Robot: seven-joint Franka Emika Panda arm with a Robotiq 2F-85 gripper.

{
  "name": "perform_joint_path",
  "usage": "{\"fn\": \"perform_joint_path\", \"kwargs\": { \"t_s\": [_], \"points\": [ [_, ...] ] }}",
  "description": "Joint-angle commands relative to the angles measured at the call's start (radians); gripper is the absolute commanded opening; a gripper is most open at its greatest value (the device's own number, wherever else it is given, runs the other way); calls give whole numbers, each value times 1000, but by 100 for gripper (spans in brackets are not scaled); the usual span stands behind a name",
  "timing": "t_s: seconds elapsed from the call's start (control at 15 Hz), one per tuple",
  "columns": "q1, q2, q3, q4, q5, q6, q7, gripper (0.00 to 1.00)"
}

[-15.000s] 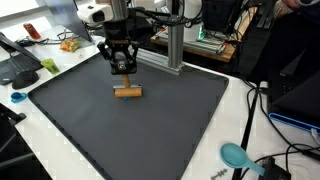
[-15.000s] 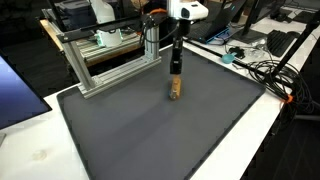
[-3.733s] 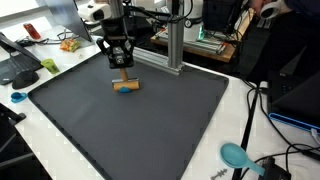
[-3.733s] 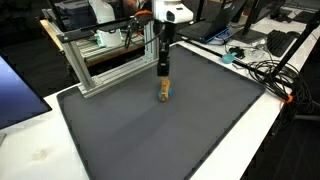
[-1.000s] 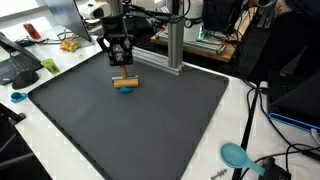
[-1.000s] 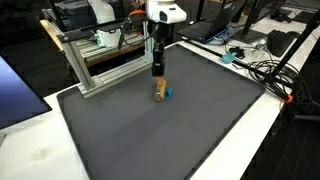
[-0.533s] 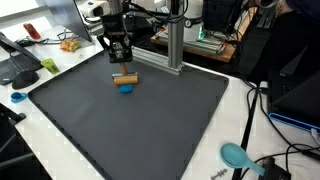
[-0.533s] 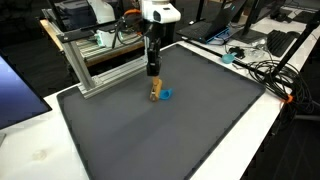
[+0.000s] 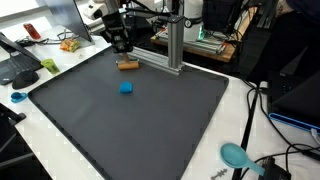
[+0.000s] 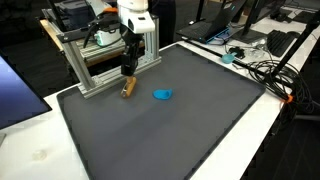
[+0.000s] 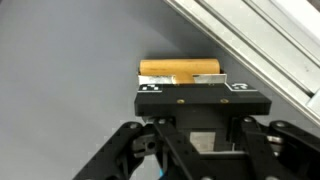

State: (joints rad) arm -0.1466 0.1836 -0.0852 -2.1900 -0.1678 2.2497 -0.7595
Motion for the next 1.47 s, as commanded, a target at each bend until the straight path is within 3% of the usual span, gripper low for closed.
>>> {"fn": "perform_joint_path", "kwargs": {
  "t_s": [0.0,0.4,0.73,1.2,1.4],
  "points": [
    [-20,68,-10,52,62,-113,45,23],
    [-49,55,-13,172,219,-204,204,23],
    [-30,1,-15,173,279,-148,440,23],
    [47,-95,-21,118,169,-21,904,23],
    [103,-133,-18,70,-30,39,1130,23]
  ]
}}
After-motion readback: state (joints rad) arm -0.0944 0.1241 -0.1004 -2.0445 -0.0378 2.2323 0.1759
